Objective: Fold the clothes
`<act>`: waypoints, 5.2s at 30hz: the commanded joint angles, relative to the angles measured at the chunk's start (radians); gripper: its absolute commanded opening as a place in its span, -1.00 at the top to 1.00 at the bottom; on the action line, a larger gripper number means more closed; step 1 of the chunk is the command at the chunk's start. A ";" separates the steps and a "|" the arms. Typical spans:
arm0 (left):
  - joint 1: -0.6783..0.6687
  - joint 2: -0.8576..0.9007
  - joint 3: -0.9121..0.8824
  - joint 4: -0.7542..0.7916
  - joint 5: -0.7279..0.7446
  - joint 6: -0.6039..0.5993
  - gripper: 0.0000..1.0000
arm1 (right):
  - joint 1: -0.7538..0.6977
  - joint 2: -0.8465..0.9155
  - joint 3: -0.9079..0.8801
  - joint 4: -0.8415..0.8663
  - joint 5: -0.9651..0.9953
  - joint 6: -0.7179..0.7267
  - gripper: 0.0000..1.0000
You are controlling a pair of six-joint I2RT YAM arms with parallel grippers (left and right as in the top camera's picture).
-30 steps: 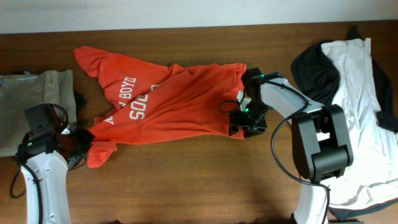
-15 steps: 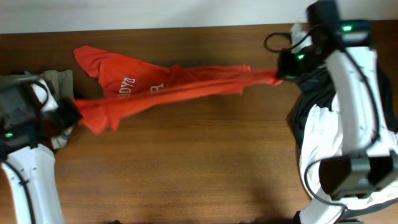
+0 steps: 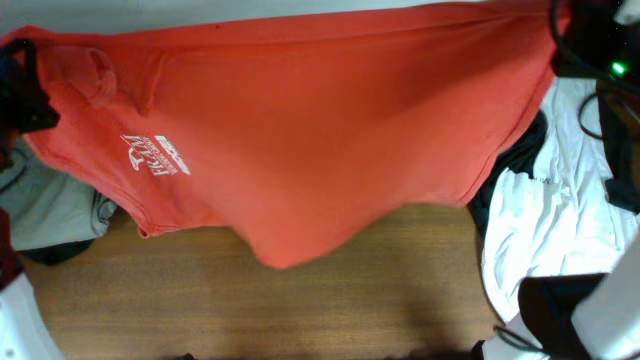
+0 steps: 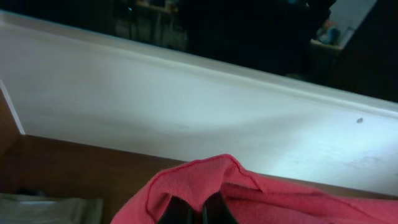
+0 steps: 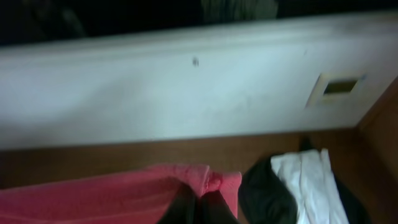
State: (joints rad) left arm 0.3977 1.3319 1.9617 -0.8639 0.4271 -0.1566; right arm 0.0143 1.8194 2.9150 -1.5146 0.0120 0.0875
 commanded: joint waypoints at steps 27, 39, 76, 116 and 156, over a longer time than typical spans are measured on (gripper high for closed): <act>-0.331 0.998 0.092 -0.821 -0.175 0.127 1.00 | -0.100 0.322 -1.155 0.076 0.101 0.087 0.92; -0.181 0.654 -0.562 -0.519 -0.312 0.012 0.99 | -0.100 0.312 -1.346 -0.040 -0.005 0.101 0.92; -0.120 0.510 -0.829 0.323 -0.109 -0.021 -0.82 | -0.098 0.103 -1.739 0.906 -0.185 0.171 0.27; -0.146 0.444 -0.635 0.091 -0.827 0.084 -0.33 | -0.089 0.216 -1.739 0.662 0.179 0.255 0.92; -0.196 0.629 -0.817 -0.154 -0.547 -0.218 0.99 | -0.089 0.216 -1.739 0.399 0.044 0.198 0.92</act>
State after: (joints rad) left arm 0.1490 1.9347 1.1942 -0.9966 -0.0677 -0.3050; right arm -0.0696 1.9743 1.2217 -1.1049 0.0811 0.2874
